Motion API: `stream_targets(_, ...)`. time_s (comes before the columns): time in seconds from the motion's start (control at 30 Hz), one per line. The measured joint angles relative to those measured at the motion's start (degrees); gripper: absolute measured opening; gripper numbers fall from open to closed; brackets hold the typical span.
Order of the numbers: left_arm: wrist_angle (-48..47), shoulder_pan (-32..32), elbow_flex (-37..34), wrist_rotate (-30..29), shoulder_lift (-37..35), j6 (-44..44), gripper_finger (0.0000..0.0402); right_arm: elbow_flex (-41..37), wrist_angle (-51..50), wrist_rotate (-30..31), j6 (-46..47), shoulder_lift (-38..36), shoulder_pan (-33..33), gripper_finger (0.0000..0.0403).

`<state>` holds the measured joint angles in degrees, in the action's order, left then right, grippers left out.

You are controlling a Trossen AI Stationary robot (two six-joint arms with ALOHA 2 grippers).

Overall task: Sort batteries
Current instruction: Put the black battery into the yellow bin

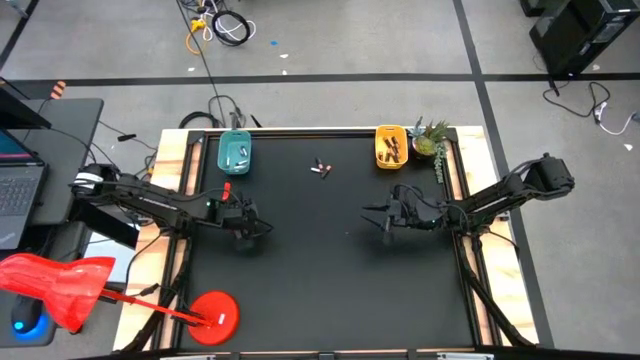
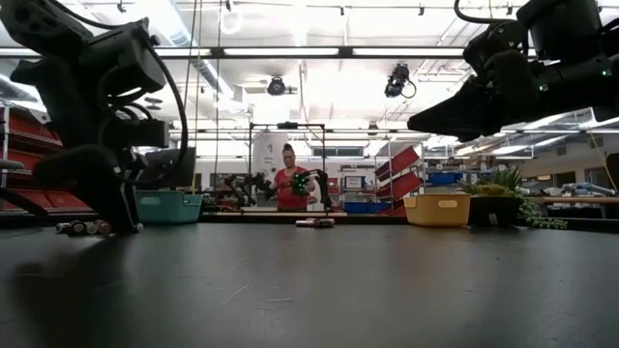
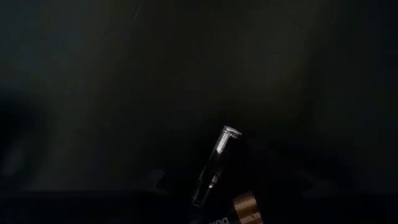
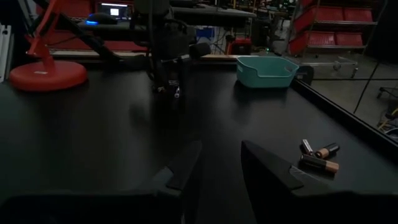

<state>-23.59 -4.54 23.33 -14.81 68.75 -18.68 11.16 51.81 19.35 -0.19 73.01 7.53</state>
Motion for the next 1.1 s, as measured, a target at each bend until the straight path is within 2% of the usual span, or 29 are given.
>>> stream_targets(0.2, 0.75, 0.03, -0.05, 3.13, 0.02, 1.78, 0.0023, 0.0, 0.0, 0.0, 0.0, 0.0, 0.0, 0.0122)
stream_targets(0.57, 5.92, 0.02, -0.15, -1.65, 0.34, 3.32, 0.0014, 0.0, -0.01, 0.02, -0.04, 0.0, 0.0, 0.0122)
stream_targets(0.67, 5.31, 0.04, 2.45, -8.58, 0.33, 4.87, 0.0006, 0.0, -0.04, 0.02, -0.04, 0.0, 0.0, 0.0122)
stream_targets(0.77, -1.79, 1.12, 6.89, -22.35, 0.0, 3.15, 0.0, 0.0, -0.12, 0.02, -0.04, 0.0, 0.0, 0.0122)
stream_targets(0.83, -7.78, 4.3, 10.37, -28.97, -0.09, -0.66, 0.0, 0.0, -0.13, 0.02, -0.04, 0.0, 0.0, 0.0122)
stream_targets(0.9, -12.89, 7.89, 12.73, -30.07, -0.09, -2.29, 0.0, 0.0, -0.13, 0.02, -0.04, 0.0, 0.0, 0.0122)
stream_targets(1.0, -13.08, 11.64, 15.45, -29.23, -0.11, -1.85, 0.0002, 0.0, -0.15, 0.02, -0.04, 0.0, 0.0, 0.0122)
stream_targets(1.1, -14.17, 12.55, 18.14, -26.91, -0.09, -2.38, 0.0009, 0.0, -0.7, 0.02, 0.23, 0.0, 0.0, 0.0122)
